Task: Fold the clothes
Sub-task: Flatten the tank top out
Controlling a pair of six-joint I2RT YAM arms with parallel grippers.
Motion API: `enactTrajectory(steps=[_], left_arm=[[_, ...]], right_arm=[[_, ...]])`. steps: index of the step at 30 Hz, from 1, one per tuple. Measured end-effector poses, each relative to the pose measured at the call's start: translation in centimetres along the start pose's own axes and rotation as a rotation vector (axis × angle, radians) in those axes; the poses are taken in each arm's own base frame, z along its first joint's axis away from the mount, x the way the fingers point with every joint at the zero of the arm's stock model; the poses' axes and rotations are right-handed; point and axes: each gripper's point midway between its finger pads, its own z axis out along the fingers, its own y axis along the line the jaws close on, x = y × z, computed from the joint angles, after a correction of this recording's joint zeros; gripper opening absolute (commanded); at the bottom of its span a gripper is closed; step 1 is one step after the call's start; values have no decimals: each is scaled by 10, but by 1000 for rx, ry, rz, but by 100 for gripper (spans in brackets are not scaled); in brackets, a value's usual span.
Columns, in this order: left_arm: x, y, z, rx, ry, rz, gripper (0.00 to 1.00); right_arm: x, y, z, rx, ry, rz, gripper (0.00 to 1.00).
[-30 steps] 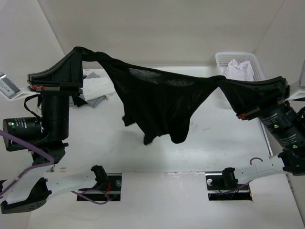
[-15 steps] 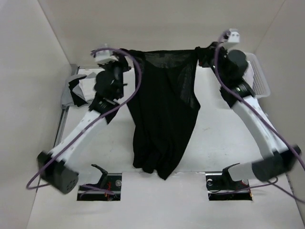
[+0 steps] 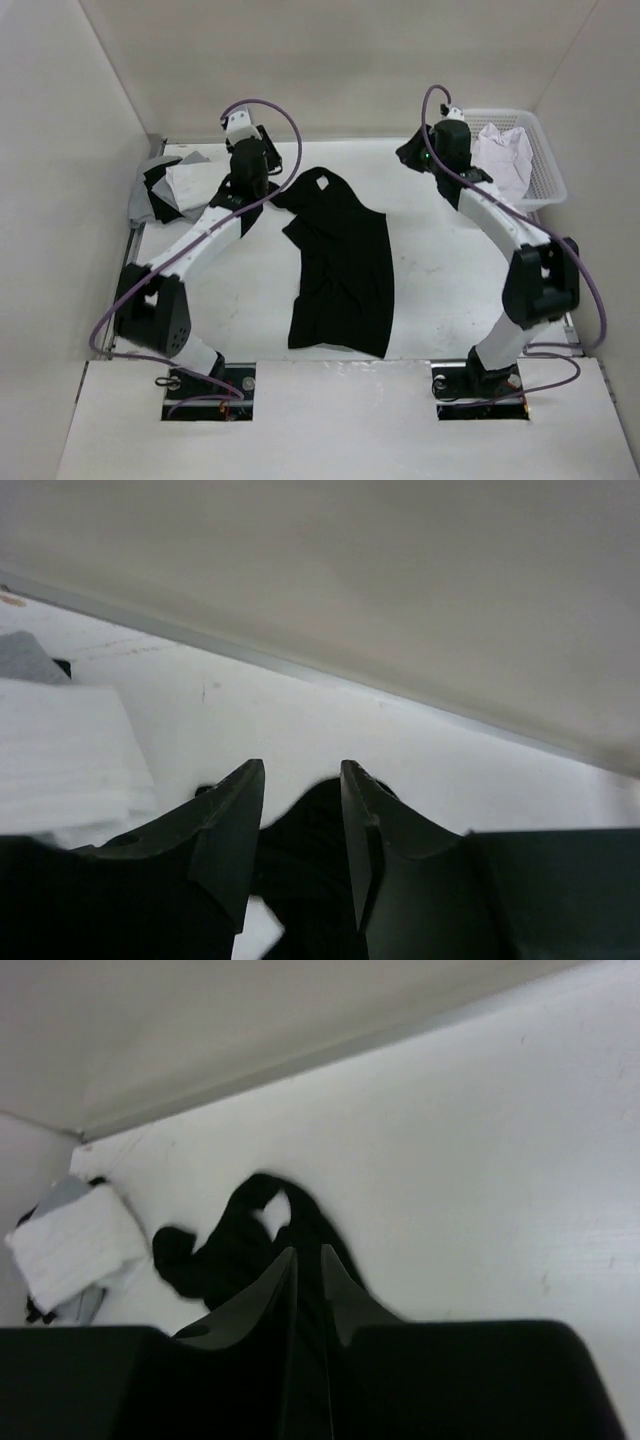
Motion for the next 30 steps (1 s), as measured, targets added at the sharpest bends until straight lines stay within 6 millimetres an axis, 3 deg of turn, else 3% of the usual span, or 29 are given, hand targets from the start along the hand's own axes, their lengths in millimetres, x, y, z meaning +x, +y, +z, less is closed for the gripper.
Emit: enactTrajectory(steps=[1,3,6,8,10,13,16,19,23,25,28,30], left_arm=[[0,-1,-14,15,1,-14,31],[13,-5,-51,60,24,-47,28],[68,-10,-107,140,132,-75,20],[123,-5,-141,171,258,-60,17],[189,17,-182,165,434,-6,18],[246,57,-238,131,620,43,33],[259,71,-271,133,690,13,43],[260,70,-273,127,699,-23,45],[280,74,-265,89,739,1,41],[281,64,-255,102,734,-23,31],[285,56,-239,106,729,-57,14],[286,53,-229,107,725,-75,7]], right_arm=[[8,7,-14,-11,-2,2,6],[44,24,-47,-53,21,-4,4],[124,32,-84,-85,124,-22,7],[190,19,-109,-62,229,-44,18],[248,-6,-140,-13,338,-73,29],[295,-40,-186,57,414,-92,39],[299,-53,-203,88,393,-69,43],[287,-58,-202,114,343,-29,45],[280,-69,-189,170,328,-10,44],[282,-75,-181,193,343,-7,38],[289,-81,-168,211,387,4,15],[290,-81,-156,211,406,21,5]])
